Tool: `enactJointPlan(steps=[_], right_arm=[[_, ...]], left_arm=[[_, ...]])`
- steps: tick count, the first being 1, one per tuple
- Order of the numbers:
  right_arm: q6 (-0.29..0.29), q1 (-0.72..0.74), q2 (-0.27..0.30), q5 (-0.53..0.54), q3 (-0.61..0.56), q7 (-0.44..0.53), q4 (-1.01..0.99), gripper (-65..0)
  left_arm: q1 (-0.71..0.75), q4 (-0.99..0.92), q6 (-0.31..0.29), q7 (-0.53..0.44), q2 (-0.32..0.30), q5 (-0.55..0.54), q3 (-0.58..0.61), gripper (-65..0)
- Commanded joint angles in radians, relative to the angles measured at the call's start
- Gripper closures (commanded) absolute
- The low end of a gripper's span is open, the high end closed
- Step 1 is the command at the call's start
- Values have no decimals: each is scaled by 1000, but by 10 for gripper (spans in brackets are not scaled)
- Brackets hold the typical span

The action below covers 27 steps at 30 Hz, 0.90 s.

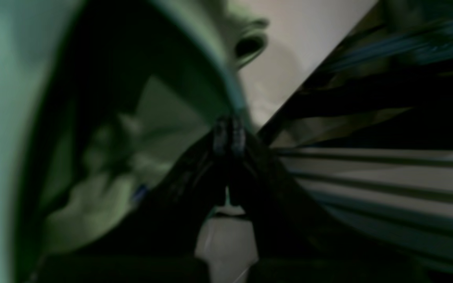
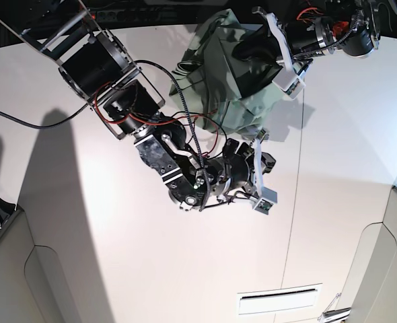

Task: Fold the T-shirt properly
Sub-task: 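Carry the bundle with the right gripper toward the left gripper, then lower the bundle onto the table and open both grippers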

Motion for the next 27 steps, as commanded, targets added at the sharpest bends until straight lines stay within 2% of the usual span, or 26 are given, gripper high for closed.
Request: enactJointPlan(steps=[1, 5, 9, 12, 18, 22, 27], right_arm=[[8, 28, -14, 16, 4, 26, 5, 0], [8, 24, -14, 18, 4, 12, -14, 0], [8, 24, -5, 80, 4, -84, -23, 0], [21, 15, 14, 143, 4, -137, -23, 0], [23, -56, 89, 188, 4, -162, -21, 0], [23, -121, 156, 266, 4, -197, -8, 0], [23, -209, 225, 370, 5, -272, 63, 0]], left_arm=[[3, -3, -5, -24, -5, 17, -2, 0], [2, -105, -5, -130, -6, 168, -2, 0], [-31, -203, -5, -166, -16, 298, -2, 0], [-71, -234, -3, -171, -58, 349, -2, 0], [-178, -275, 2, -280, -168, 493, -2, 0], [-268, -344, 12, -365, -228, 519, -2, 0], [-387, -469, 13, -446, -238, 517, 2, 0]])
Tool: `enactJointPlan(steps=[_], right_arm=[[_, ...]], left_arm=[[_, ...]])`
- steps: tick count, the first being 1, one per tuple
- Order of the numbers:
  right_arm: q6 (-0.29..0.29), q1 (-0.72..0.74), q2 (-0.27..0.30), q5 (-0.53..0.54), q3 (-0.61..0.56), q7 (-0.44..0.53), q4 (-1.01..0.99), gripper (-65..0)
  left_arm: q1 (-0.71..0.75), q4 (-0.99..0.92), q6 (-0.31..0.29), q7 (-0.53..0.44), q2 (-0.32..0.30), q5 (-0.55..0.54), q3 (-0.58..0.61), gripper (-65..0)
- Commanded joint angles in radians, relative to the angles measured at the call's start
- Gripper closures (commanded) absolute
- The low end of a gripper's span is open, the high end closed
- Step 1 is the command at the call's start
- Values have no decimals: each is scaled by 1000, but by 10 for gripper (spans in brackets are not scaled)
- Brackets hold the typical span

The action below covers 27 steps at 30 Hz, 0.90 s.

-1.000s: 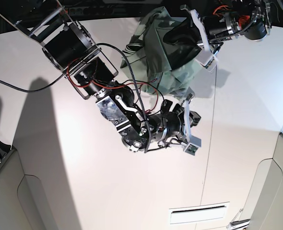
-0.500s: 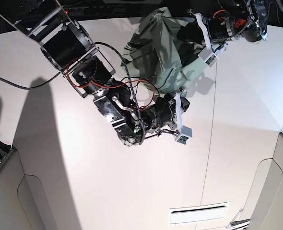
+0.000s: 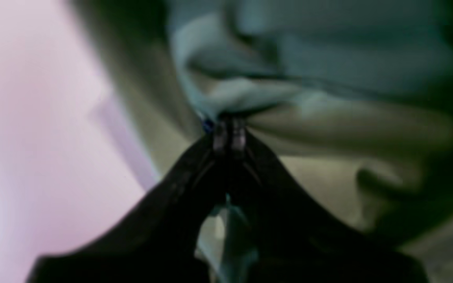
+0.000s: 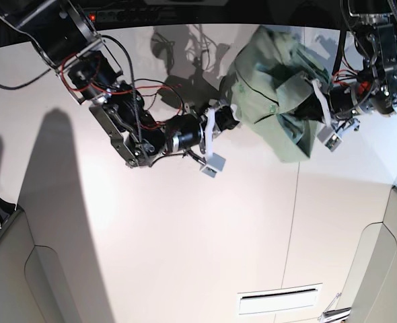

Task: Fold the T-shirt properly
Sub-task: 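Lower the bundle onto the table and open both grippers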

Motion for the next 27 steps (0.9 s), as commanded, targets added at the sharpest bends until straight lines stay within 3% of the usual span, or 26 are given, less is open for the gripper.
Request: enactJointPlan(steps=[1, 8, 12, 17, 21, 27], right_arm=[[-8, -14, 21, -42, -4, -87, 24, 0], [-16, -135, 77, -5, -1, -136, 222, 0], [-16, -180, 77, -5, 29, -230, 333, 0], [-27, -212, 77, -17, 119, -243, 447, 0], [-27, -212, 77, -20, 209, -243, 495, 0], [-28, -212, 77, -1, 294, -290, 526, 0]], left_arm=[[-29, -11, 13, -19, -14, -1, 1, 0], [-147, -83, 13, -42, -11, -11, 110, 0], [-200, -83, 13, -45, -11, -11, 193, 0], [-247, -83, 28, -45, -12, -10, 263, 0], [-277, -55, 85, -22, -13, -24, 246, 0], [-285, 141, 71, 66, -37, -236, 101, 0]])
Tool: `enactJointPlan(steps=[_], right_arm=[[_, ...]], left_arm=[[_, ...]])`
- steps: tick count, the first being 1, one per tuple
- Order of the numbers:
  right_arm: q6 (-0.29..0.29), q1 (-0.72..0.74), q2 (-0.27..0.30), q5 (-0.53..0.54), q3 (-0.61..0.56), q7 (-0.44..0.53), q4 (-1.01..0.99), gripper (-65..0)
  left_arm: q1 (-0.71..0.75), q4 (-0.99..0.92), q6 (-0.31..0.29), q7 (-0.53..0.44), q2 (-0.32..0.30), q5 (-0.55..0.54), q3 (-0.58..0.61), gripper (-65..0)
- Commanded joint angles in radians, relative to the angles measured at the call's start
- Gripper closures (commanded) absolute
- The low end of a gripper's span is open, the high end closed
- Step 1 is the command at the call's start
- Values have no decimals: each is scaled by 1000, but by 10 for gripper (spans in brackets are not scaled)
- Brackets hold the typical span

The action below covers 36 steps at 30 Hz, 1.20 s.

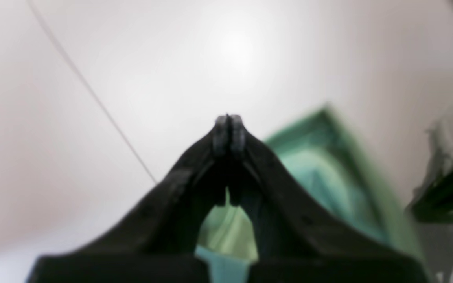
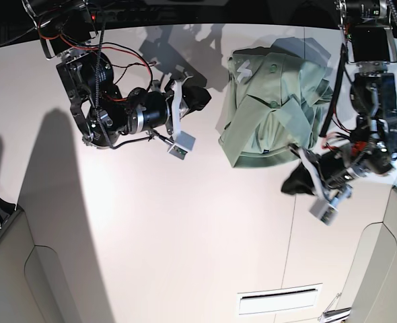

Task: Fold the T-shirt properly
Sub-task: 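Lower the bundle onto the table and open both grippers, then grasp the bundle's sides with both grippers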

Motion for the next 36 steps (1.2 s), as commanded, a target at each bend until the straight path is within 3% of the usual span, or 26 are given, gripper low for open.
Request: enactJointPlan(steps=[1, 8, 12, 15, 18, 21, 22, 24, 26, 30, 36], right_arm=[[3, 16, -2, 48, 8, -2, 23, 0], [19, -47, -3, 276, 7, -126, 100, 0], [19, -155, -2, 279, 7, -142, 188, 0], [19, -227, -2, 245, 7, -144, 232, 0], [19, -274, -3, 197, 8, -143, 250, 0], [19, -306, -3, 148, 7, -130, 249, 0], [19, -316, -3, 126, 7, -107, 249, -30], [19, -330, -3, 78, 7, -37, 249, -188], [19, -333, -3, 18, 7, 46, 248, -268], [19, -330, -5, -74, 7, 176, 248, -269], [19, -330, -9, -99, 5, 211, 246, -267]], left_arm=[[-17, 42, -13, 6, -23, -32, -33, 0], [70, 89, -28, 115, -77, -214, -220, -21], [176, 89, -64, 229, -79, -376, -332, -215], [276, 89, -81, 303, -79, -479, -415, -229], [384, 89, -81, 313, -79, -529, -474, -229], [491, 89, -81, 333, -79, -534, -484, -255], [523, 88, -81, 331, -79, -533, -482, -277], [568, 88, -81, 320, -79, -535, -482, -303], [586, 88, -81, 285, -78, -535, -482, -303], [577, 87, -81, 228, -79, -479, -481, -303], [565, 83, -81, 117, -79, -307, -406, -303]])
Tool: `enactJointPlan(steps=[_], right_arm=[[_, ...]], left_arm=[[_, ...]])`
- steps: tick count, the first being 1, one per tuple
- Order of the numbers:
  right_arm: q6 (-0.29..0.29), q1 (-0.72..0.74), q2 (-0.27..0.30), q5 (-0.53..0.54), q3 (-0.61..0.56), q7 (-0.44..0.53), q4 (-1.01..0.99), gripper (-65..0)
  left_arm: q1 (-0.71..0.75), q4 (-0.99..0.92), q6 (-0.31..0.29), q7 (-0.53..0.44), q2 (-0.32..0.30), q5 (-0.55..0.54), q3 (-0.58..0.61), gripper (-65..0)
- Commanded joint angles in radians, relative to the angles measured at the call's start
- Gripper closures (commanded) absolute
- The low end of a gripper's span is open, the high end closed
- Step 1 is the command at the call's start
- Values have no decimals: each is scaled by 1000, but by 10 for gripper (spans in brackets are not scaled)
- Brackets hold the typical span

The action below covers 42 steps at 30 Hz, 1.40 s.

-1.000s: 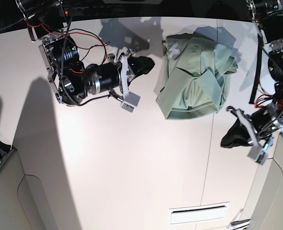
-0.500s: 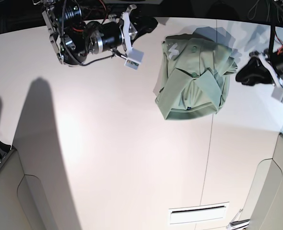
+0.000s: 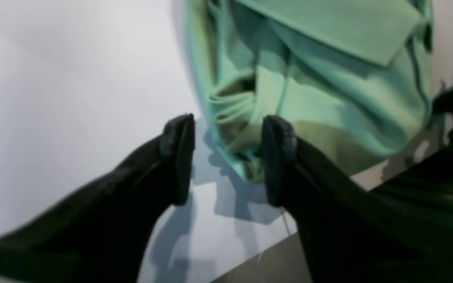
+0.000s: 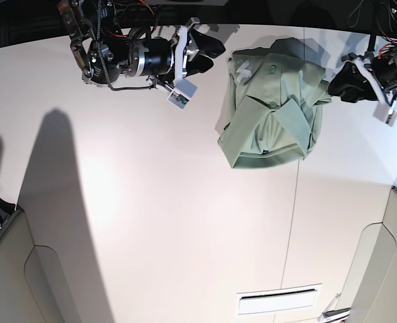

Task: Fold the T-shirt properly
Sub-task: 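Grasp the bundle's sides with both grippers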

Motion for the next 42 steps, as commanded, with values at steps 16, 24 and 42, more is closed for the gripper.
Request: enactJointPlan(steps=[16, 24, 42], right_arm=[[0, 8, -40, -80, -72, 149, -101, -210], [0, 9, -110, -201, -72, 244, -101, -210], [-15, 10, -121, -259, -72, 424, -102, -210]], left_arm=[[-171, -164, -6, -34, -20, 74, 164, -303], [-170, -164, -6, -13, -20, 64, 164, -303], [-170, -164, -6, -13, -20, 59, 164, -302]])
